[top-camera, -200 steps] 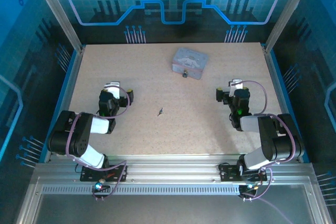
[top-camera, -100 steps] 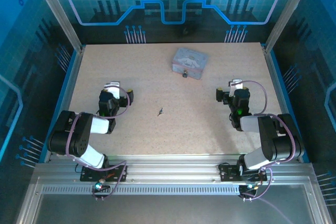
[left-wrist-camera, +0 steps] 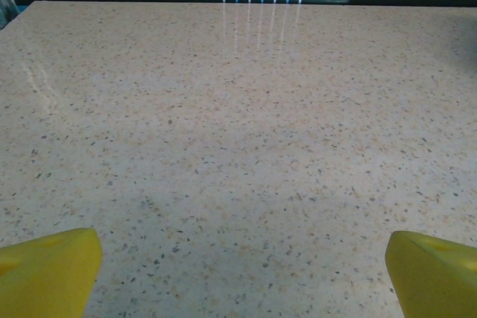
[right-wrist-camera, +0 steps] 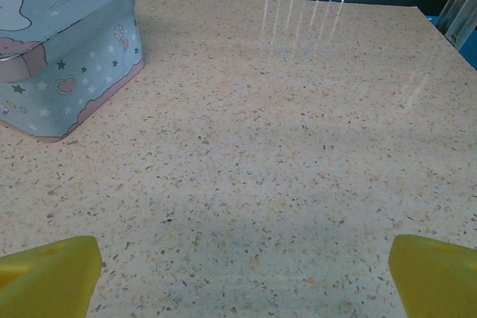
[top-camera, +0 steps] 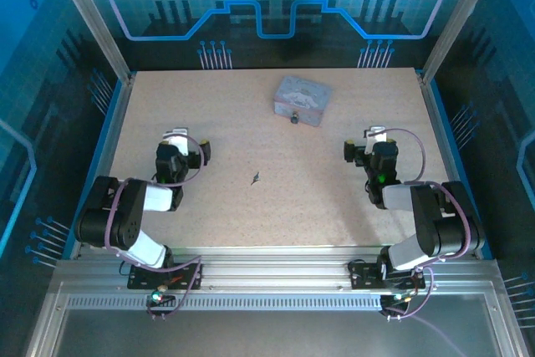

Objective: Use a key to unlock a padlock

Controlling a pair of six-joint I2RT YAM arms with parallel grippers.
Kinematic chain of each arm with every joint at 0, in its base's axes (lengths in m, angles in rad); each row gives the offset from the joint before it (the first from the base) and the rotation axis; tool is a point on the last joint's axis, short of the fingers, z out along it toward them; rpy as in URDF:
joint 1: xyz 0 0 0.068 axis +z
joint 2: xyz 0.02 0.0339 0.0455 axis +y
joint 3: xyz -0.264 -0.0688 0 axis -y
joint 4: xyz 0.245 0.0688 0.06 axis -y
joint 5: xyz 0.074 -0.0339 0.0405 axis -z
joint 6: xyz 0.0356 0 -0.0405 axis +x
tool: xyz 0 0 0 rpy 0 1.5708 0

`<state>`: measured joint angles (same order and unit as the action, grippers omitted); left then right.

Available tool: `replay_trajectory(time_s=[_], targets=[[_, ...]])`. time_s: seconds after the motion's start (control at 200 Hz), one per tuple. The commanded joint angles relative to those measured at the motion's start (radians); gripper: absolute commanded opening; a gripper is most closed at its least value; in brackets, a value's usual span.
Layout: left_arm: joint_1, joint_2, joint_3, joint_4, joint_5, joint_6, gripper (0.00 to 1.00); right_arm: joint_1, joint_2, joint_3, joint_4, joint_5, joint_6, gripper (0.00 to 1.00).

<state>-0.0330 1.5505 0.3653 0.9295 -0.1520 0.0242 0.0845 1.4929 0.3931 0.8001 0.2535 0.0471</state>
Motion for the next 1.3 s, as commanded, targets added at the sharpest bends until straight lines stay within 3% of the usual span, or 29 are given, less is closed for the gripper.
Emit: replay_trajectory(time_s=[0.0, 0.08, 0.185, 0.27, 0.365, 0.465, 0.54, 0.64, 0.765, 0.87, 1.065, 1.165, 1.296], targets=[[0.010, -0.038, 0.030, -0.061, 0.019, -0.021, 0.99, 0.010, -0.012, 0.027, -0.041, 0.007, -0.010, 1.00], [0.010, -0.131, 0.068, -0.222, -0.019, -0.043, 0.99, 0.017, -0.061, 0.071, -0.157, 0.000, -0.025, 1.00], [0.010, -0.256, 0.218, -0.665, -0.085, -0.132, 0.99, 0.022, -0.156, 0.190, -0.466, -0.008, 0.028, 1.00], [0.010, -0.297, 0.316, -0.898, -0.082, -0.203, 0.99, 0.025, -0.216, 0.264, -0.648, -0.044, 0.116, 0.98], [0.010, -0.314, 0.394, -1.099, -0.026, -0.315, 0.99, 0.043, -0.260, 0.338, -0.823, -0.090, 0.245, 0.90], [0.008, -0.319, 0.431, -1.242, 0.121, -0.384, 0.99, 0.119, -0.266, 0.398, -0.961, -0.129, 0.344, 0.78], [-0.007, -0.333, 0.420, -1.286, 0.230, -0.405, 0.99, 0.236, -0.243, 0.449, -1.051, -0.097, 0.365, 0.73], [-0.064, -0.383, 0.369, -1.300, 0.276, -0.437, 0.95, 0.441, -0.159, 0.551, -1.168, 0.022, 0.386, 0.71], [-0.126, -0.453, 0.282, -1.280, 0.323, -0.488, 0.81, 0.656, 0.019, 0.706, -1.299, 0.097, 0.450, 0.64], [-0.157, -0.480, 0.202, -1.225, 0.361, -0.550, 0.68, 0.777, 0.199, 0.866, -1.390, 0.090, 0.486, 0.52], [-0.214, -0.434, 0.161, -1.167, 0.394, -0.612, 0.56, 0.834, 0.414, 1.074, -1.455, -0.009, 0.528, 0.31], [-0.225, -0.419, 0.167, -1.176, 0.379, -0.611, 0.55, 0.836, 0.475, 1.144, -1.488, -0.049, 0.543, 0.28], [-0.226, -0.426, 0.161, -1.181, 0.362, -0.601, 0.56, 0.840, 0.556, 1.252, -1.617, -0.013, 0.559, 0.26]])
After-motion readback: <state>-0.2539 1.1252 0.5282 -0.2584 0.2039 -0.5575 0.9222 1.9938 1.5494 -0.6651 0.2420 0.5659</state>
